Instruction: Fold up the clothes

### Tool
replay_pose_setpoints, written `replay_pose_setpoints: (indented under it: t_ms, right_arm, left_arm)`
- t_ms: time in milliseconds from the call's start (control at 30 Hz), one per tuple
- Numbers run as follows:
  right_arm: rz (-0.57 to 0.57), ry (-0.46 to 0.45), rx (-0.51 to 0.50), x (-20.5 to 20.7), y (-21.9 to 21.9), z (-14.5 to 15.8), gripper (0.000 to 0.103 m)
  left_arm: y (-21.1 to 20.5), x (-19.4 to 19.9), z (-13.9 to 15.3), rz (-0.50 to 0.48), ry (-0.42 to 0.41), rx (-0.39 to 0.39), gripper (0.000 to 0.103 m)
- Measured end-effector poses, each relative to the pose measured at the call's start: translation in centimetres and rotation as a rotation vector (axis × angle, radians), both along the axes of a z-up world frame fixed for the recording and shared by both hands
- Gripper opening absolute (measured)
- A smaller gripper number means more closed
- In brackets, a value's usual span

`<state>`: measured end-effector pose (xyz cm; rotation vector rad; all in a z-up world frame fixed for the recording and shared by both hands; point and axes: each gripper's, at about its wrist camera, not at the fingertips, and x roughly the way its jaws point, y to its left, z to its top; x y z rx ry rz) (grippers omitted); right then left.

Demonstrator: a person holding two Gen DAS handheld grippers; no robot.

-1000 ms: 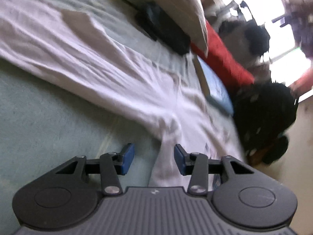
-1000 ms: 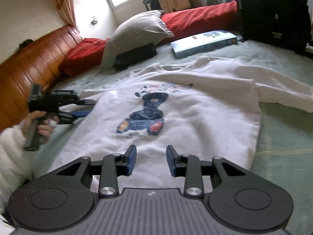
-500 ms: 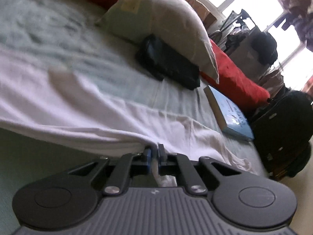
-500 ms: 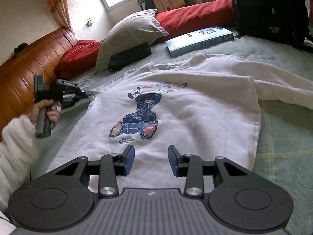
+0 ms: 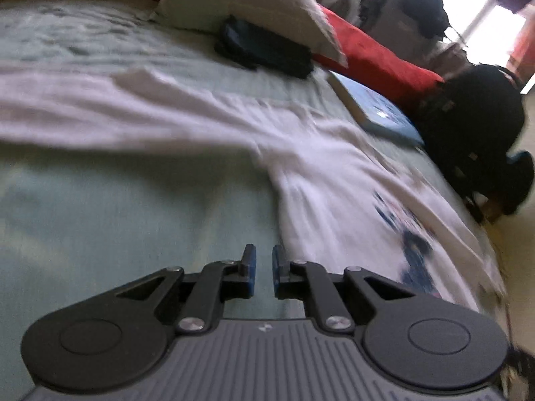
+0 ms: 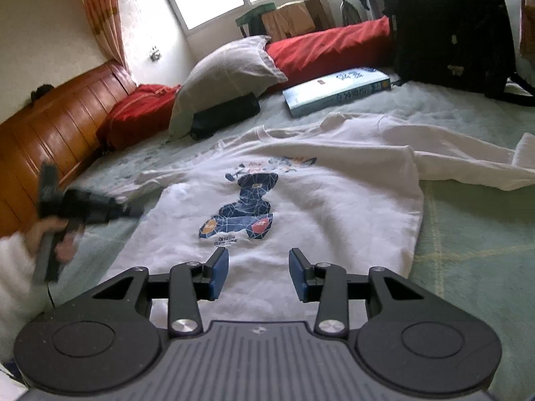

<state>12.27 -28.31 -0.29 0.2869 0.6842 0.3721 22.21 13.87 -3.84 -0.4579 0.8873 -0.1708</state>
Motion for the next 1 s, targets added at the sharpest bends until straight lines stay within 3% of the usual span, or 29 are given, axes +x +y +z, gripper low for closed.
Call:
replay_pose_setpoints:
  t_ms: [167,300,467,667,733,1000]
  right_arm:
    - [-0.014,-0.019,0.021,-2.0,-0.7,0.5,0.047]
    - [-0.038,-0.027,0.023,-3.6,-1.4,0.6,0.052]
    - [-0.115,0.022,0.019,-5.3,-3.6,-0.9,0.052]
    - [-0.218,0.121,0.098,-5.8,-8.0,-4.4,0.052]
    - [-0.233,0.129,0.158,-5.2,-9.2,-5.1,0.052]
    - [-0.248,0.134,0.154,2.4,-10.9,-6.5,0.039]
  left_arm:
    - [-1.2,-5.7,0.5,-0.031,-0.002,0.006,0.009]
    - [-2.3,-7.9,0.2,-0.052,0.005,0.030,0.014]
    - [-3.0,-9.2,-0.5,-0.045,-0.005,0.050,0.016]
    - [-2.5,-10.5,0.8,-0.021,-0.025,0.040,0.016]
    - [-2.6,-11.2,1.4,-0.024,-0.047,0.043,0.016]
    - [-4.7,-11.8,1.7,-0.082,-0.058,0.077,0.017]
